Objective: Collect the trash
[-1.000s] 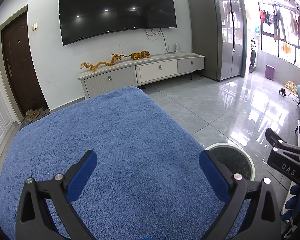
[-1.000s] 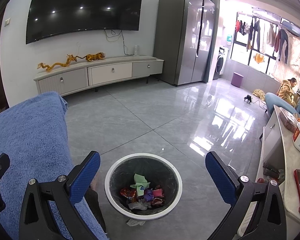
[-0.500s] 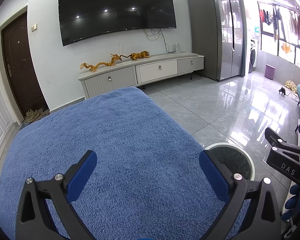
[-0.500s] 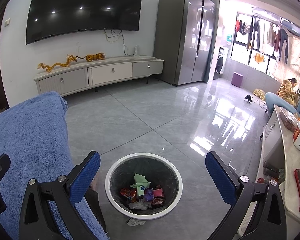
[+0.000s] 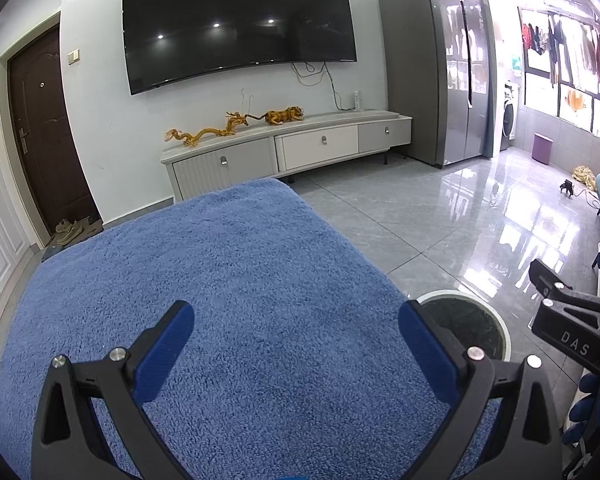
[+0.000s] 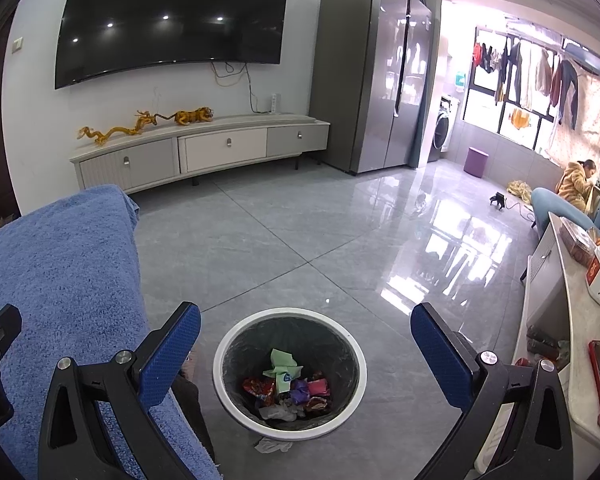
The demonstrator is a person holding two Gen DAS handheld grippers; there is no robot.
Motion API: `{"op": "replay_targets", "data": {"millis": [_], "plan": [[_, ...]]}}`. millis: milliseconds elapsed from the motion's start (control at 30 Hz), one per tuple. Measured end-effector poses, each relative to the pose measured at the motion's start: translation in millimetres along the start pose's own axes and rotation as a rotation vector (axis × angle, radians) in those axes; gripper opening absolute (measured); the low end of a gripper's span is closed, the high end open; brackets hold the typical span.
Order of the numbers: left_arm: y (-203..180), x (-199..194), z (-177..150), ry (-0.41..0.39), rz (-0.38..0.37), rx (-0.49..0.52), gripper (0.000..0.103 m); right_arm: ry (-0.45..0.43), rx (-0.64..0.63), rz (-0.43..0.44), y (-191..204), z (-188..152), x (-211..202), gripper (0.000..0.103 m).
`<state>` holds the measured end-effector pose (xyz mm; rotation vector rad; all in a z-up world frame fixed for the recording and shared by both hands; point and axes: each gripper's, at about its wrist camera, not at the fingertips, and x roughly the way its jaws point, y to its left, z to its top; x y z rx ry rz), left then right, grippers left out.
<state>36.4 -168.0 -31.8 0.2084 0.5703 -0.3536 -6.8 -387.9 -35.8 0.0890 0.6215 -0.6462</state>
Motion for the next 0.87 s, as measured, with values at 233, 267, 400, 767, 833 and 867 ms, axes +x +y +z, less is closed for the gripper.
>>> {"op": "replay_targets", "data": {"millis": [233,267,400,767,833,867], "plan": [[8.7,-13.1,-2.3,-0.019,0.021,-0.013,0.103,-0.019,-0.015,0.022,8.2,1.0,-9.9,0.103],[11.5,-16.3,-2.5,-0.025,0.026,-0.017,0.103,-0.023,-0.018,0.027,9.9,1.3,-12.0,0.103],[25.9,-27.1,-3.7,-0.04,0.053,-0.041,0.103,-0.049,-0.04,0.053,20.3,3.8,-25.8,0.103],[52.9,-70.1,-5.8,-0.118,0.106,-0.091,0.103,-0.126,-0.087,0.117,38.2,10.0,-68.3,0.103],[54.9,-77.0,-5.5,-0.126,0.107,-0.093,0.103,-0.138,-0.091,0.129,38.5,10.1,-76.8,0.103],[55.1,-79.0,-3.7,-0.128,0.107,-0.097,0.103,-0.142,-0.094,0.132,38.4,10.0,-79.9,0.103]]}}
